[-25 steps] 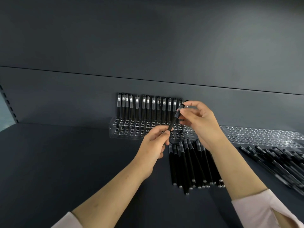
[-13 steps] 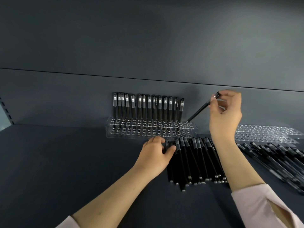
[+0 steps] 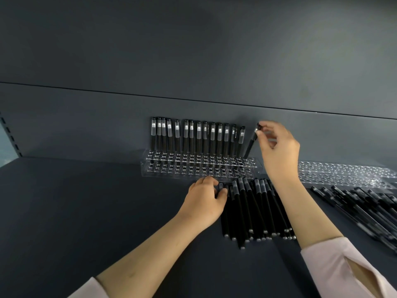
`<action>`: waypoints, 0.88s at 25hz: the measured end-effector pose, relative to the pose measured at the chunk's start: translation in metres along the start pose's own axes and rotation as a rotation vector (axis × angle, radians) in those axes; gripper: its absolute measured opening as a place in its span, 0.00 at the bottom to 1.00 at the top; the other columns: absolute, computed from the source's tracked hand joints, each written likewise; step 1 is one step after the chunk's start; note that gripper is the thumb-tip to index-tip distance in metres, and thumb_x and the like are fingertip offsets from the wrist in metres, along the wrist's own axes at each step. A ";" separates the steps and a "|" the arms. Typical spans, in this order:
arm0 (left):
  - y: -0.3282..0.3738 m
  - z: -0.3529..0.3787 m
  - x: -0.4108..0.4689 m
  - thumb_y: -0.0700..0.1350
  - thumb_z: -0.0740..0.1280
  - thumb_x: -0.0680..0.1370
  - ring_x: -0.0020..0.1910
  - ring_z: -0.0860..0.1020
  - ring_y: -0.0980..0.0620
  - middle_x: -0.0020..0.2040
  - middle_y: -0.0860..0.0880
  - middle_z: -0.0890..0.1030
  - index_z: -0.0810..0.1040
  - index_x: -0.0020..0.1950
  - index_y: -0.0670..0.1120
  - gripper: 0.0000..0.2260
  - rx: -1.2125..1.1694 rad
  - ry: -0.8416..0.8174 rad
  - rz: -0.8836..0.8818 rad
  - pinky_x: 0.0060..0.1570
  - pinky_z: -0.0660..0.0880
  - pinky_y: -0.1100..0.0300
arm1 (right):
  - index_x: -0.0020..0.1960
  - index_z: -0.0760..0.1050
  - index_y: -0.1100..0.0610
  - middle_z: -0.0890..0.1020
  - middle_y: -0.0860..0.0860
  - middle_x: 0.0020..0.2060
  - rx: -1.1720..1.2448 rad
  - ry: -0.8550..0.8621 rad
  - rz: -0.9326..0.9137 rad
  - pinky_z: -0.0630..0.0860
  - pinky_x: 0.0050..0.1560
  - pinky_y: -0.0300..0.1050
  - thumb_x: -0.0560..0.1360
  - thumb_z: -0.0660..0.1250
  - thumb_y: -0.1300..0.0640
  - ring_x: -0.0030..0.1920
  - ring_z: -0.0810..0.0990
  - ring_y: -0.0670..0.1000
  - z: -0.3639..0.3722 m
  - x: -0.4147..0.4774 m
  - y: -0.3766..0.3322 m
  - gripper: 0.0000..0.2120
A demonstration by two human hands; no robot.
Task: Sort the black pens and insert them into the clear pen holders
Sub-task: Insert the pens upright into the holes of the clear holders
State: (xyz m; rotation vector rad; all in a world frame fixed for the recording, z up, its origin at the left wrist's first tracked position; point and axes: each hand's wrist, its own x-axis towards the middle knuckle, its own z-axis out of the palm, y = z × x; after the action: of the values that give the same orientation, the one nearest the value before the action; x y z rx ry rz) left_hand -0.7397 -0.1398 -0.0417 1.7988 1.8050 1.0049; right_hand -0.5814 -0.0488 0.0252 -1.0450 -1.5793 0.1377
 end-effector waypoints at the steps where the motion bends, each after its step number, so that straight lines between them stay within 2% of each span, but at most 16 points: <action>1: 0.000 0.000 -0.001 0.52 0.62 0.80 0.60 0.73 0.49 0.58 0.49 0.76 0.72 0.67 0.45 0.18 0.015 -0.009 0.001 0.62 0.72 0.53 | 0.61 0.77 0.56 0.79 0.50 0.50 -0.047 -0.055 -0.013 0.71 0.46 0.23 0.78 0.65 0.62 0.44 0.77 0.41 0.002 0.000 0.004 0.13; 4: 0.003 -0.001 -0.003 0.54 0.62 0.80 0.64 0.71 0.48 0.61 0.49 0.75 0.71 0.68 0.44 0.20 0.076 -0.024 -0.001 0.64 0.71 0.53 | 0.67 0.75 0.53 0.78 0.51 0.53 -0.120 -0.194 -0.015 0.68 0.47 0.23 0.78 0.65 0.61 0.48 0.76 0.46 0.005 -0.002 0.010 0.18; 7: 0.009 -0.002 -0.007 0.62 0.60 0.78 0.68 0.68 0.46 0.66 0.46 0.73 0.71 0.69 0.42 0.28 0.159 -0.075 -0.056 0.66 0.69 0.51 | 0.69 0.72 0.50 0.77 0.50 0.53 -0.051 -0.216 0.023 0.67 0.45 0.21 0.79 0.64 0.60 0.47 0.76 0.46 -0.001 -0.002 0.005 0.20; 10: 0.024 0.000 -0.014 0.71 0.56 0.74 0.70 0.66 0.43 0.68 0.43 0.71 0.73 0.65 0.40 0.37 0.246 -0.114 -0.152 0.67 0.68 0.49 | 0.69 0.70 0.45 0.78 0.47 0.52 0.013 -0.234 0.087 0.67 0.44 0.24 0.79 0.63 0.57 0.47 0.76 0.44 -0.018 -0.001 -0.002 0.19; 12: 0.038 0.005 -0.016 0.74 0.54 0.72 0.70 0.64 0.41 0.69 0.42 0.68 0.71 0.67 0.39 0.41 0.324 -0.103 -0.218 0.67 0.66 0.48 | 0.69 0.71 0.44 0.79 0.46 0.52 0.010 -0.257 0.102 0.67 0.44 0.28 0.79 0.63 0.56 0.47 0.76 0.40 -0.030 -0.003 -0.001 0.19; 16: 0.065 0.022 -0.014 0.76 0.55 0.70 0.71 0.61 0.41 0.71 0.41 0.63 0.60 0.74 0.38 0.49 0.396 -0.099 -0.317 0.69 0.61 0.49 | 0.69 0.71 0.48 0.79 0.45 0.50 -0.021 -0.265 0.164 0.69 0.44 0.30 0.79 0.63 0.57 0.45 0.75 0.37 -0.053 -0.017 0.011 0.19; 19: 0.070 0.030 -0.009 0.75 0.58 0.69 0.72 0.61 0.41 0.72 0.41 0.63 0.58 0.75 0.38 0.49 0.361 -0.091 -0.383 0.70 0.60 0.50 | 0.69 0.70 0.51 0.79 0.47 0.50 -0.030 -0.265 0.212 0.71 0.48 0.40 0.79 0.63 0.58 0.43 0.74 0.38 -0.057 -0.021 0.020 0.19; 22: 0.073 0.031 -0.007 0.73 0.60 0.71 0.73 0.61 0.41 0.73 0.41 0.63 0.57 0.75 0.38 0.47 0.320 -0.093 -0.418 0.70 0.60 0.50 | 0.69 0.69 0.52 0.79 0.48 0.51 -0.056 -0.254 0.211 0.67 0.48 0.37 0.79 0.63 0.57 0.41 0.74 0.38 -0.055 -0.019 0.023 0.19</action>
State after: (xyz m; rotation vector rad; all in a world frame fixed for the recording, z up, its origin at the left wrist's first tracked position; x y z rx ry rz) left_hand -0.6659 -0.1466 -0.0111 1.5005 2.2519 0.4870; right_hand -0.5242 -0.0718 0.0148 -1.2768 -1.7036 0.3844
